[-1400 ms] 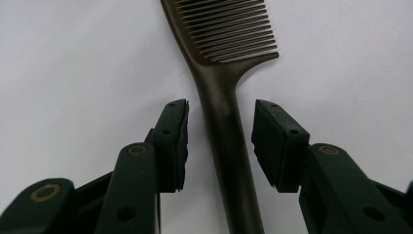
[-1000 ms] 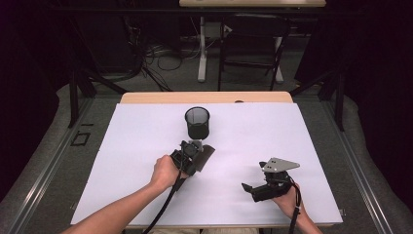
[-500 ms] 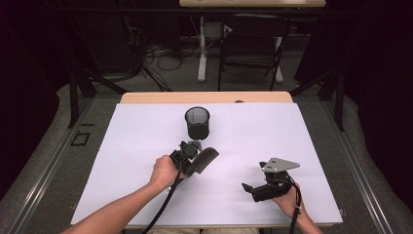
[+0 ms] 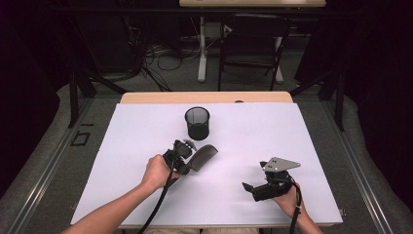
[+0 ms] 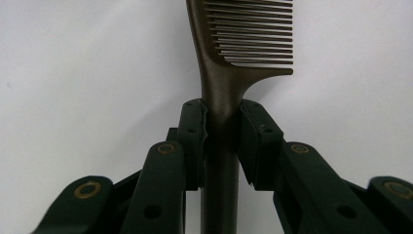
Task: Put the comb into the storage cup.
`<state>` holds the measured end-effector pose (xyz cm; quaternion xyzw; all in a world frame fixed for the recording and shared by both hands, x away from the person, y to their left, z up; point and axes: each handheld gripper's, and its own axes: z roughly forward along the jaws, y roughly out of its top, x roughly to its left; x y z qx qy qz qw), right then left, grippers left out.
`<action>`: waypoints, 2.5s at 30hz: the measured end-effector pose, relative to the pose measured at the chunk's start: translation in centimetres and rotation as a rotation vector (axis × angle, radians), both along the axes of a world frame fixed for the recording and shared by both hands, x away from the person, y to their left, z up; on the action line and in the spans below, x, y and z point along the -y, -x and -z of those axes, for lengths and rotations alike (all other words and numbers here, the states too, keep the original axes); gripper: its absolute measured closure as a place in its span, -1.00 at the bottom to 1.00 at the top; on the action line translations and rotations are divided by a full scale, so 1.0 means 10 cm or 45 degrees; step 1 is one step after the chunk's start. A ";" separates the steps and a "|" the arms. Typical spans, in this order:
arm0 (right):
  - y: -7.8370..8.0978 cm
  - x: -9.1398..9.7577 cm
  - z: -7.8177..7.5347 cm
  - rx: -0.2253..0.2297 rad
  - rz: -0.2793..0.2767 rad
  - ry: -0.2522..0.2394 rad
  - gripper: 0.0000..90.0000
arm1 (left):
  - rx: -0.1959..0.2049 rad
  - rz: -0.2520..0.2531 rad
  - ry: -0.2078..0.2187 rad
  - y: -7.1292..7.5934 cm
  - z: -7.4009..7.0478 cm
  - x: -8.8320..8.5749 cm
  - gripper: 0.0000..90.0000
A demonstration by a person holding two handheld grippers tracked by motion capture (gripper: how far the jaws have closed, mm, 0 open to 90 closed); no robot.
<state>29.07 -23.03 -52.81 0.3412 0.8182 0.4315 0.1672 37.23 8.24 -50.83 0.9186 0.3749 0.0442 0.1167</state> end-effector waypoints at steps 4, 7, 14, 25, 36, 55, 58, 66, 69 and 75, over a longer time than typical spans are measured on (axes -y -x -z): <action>-0.01 0.00 0.00 0.005 0.001 -0.004 -1.00 | 0.038 0.021 0.013 0.03 -0.02 -0.03 0.61; -0.01 0.01 0.01 0.001 0.004 -0.008 -1.00 | 0.061 0.034 0.032 0.06 -0.04 -0.04 0.61; -0.01 0.02 0.01 -0.002 0.008 -0.010 -1.00 | 0.109 0.043 0.079 0.10 -0.09 -0.08 0.61; -0.01 0.03 0.01 0.006 0.016 -0.027 -1.00 | 0.247 0.067 0.188 0.19 -0.16 -0.18 0.61; -0.02 0.03 0.01 0.007 0.024 -0.027 -1.00 | 0.381 0.113 0.283 0.32 -0.21 -0.28 0.61; -0.03 0.04 0.02 0.008 0.039 -0.024 -1.00 | 0.536 0.080 0.465 0.40 -0.08 -0.49 0.62; -0.03 0.05 0.02 0.010 0.045 -0.023 -1.00 | 0.564 0.069 0.499 0.40 -0.07 -0.53 0.62; -0.04 0.04 0.01 0.020 0.050 -0.017 -1.00 | 0.621 0.048 0.566 0.40 -0.04 -0.60 0.61; -0.04 0.04 0.02 0.016 0.053 -0.018 -1.00 | 0.643 0.040 0.586 0.38 -0.03 -0.63 0.61; -0.04 0.04 0.02 0.015 0.048 -0.011 -1.00 | 0.686 -0.002 0.624 0.36 -0.01 -0.68 0.61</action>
